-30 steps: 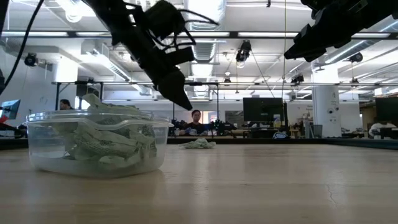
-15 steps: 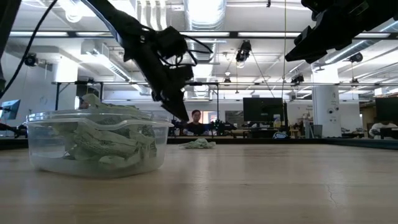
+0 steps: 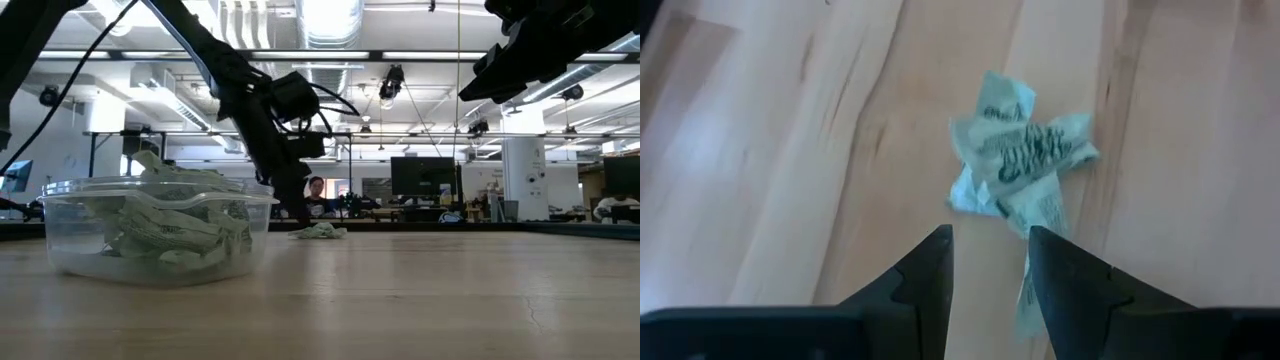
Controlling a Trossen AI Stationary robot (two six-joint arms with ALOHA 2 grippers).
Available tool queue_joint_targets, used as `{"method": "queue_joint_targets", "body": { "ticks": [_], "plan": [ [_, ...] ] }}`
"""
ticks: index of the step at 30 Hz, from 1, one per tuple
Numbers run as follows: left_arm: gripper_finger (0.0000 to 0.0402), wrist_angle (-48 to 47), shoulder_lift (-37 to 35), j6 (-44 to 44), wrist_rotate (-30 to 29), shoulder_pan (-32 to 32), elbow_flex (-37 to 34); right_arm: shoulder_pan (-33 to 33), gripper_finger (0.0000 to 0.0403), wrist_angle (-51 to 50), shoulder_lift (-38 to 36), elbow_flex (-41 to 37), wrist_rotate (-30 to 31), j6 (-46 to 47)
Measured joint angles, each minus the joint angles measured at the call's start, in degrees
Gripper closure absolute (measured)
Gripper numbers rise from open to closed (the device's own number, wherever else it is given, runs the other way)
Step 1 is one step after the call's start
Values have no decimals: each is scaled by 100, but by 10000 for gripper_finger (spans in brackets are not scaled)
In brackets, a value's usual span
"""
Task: Pick and place Stevia / Truvia into bins
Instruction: Put the stevia packet into the transparent container
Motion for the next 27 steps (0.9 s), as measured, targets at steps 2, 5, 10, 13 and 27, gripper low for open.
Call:
{"method": "queue_joint_targets", "body": {
  "ticks": [2,5,10,13,27],
  "plan": [
    [285,-82,0,1,-25,0,-10,0,326,10,0,-12,0,0],
    [285,-247,0,1,-21,0,-10,0,326,8,0,-33,-2,2],
    [285,-344,0,1,224,0,-16,0,326,33,2,-37,-2,1],
    [285,-353,33,-1,385,0,-19,0,326,55,2,-37,-2,2],
    [285,-338,230,-8,570,-11,-26,0,326,92,4,-77,-1,2]
  ]
}}
